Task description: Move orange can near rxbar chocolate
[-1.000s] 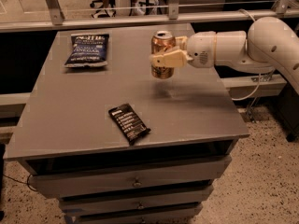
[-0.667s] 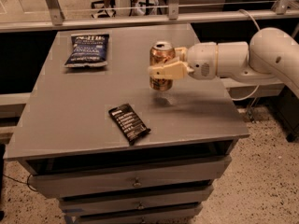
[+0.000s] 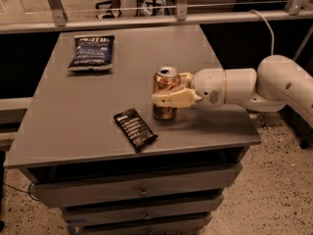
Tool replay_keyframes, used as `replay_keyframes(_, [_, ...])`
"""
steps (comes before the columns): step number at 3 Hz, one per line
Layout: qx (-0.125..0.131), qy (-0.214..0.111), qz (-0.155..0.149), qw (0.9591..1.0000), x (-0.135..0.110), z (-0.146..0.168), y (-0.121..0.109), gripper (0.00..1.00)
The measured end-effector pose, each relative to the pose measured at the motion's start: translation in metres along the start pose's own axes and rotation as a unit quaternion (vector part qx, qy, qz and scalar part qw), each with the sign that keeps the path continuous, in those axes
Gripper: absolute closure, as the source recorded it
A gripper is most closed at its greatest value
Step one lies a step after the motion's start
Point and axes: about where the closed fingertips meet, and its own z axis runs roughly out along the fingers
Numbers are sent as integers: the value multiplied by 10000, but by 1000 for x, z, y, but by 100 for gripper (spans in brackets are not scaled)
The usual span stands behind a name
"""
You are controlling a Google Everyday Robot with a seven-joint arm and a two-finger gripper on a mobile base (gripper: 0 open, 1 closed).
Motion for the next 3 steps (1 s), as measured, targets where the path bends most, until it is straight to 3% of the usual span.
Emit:
replay_keyframes(1, [-264, 12, -24, 9996, 12, -1, 11, 82])
replay_keyframes(3, [-349, 5, -31, 9994, 11, -1, 15, 36])
